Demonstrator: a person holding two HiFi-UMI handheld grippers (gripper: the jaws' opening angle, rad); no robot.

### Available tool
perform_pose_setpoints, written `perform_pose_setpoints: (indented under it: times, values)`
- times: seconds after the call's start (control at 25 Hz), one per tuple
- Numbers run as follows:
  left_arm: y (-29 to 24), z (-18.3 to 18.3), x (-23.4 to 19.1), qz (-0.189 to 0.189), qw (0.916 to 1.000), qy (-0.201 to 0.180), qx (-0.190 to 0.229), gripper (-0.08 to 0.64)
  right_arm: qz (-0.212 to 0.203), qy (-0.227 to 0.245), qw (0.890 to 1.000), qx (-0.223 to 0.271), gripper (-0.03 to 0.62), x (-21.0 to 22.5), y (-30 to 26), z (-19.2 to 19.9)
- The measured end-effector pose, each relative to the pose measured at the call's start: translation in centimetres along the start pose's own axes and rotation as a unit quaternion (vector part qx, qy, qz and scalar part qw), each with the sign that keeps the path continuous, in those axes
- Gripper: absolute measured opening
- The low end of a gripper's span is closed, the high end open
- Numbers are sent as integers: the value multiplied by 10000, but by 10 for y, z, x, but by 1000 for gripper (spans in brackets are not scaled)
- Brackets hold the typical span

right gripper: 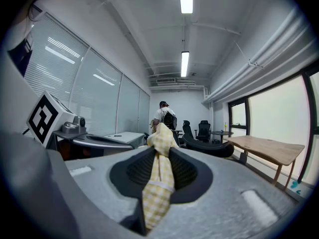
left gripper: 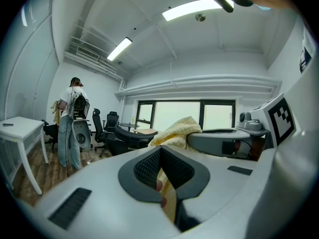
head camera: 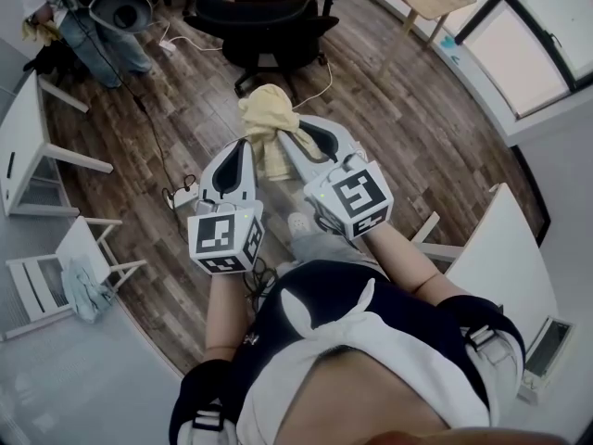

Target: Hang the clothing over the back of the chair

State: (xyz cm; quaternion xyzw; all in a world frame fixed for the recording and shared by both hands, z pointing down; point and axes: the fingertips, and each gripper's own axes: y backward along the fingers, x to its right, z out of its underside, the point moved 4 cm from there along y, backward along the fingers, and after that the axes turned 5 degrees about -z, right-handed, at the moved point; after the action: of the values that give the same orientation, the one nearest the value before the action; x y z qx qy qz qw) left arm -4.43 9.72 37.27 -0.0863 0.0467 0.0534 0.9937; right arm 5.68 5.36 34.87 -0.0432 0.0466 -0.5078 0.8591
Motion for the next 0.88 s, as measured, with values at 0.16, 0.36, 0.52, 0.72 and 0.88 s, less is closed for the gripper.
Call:
perform_pose_setpoints:
  times: [0.16, 0.36, 0.52, 0.72, 0.88]
  values:
    - [-22, -6, -3, -61, 10000, -11, -12, 6, -70, -20, 10000, 7, 74, 20, -13, -1]
    - [-47, -10, -15, -172, 9999, -9, 3, 6, -210, -10, 9998, 15, 74, 39, -35, 1]
    - [-65, -10, -20, -281, 9996, -24, -3, 6, -329, 34, 9994, 38, 74, 55, -48, 4]
    - [-85, -6, -29, -402, 9992, 42, -52, 6, -407, 52, 9992, 35, 74, 72, -69, 7]
    - [-92, -5, -37, -463, 9989, 56, -88, 6, -467, 26, 9989, 21, 74, 76, -82, 9]
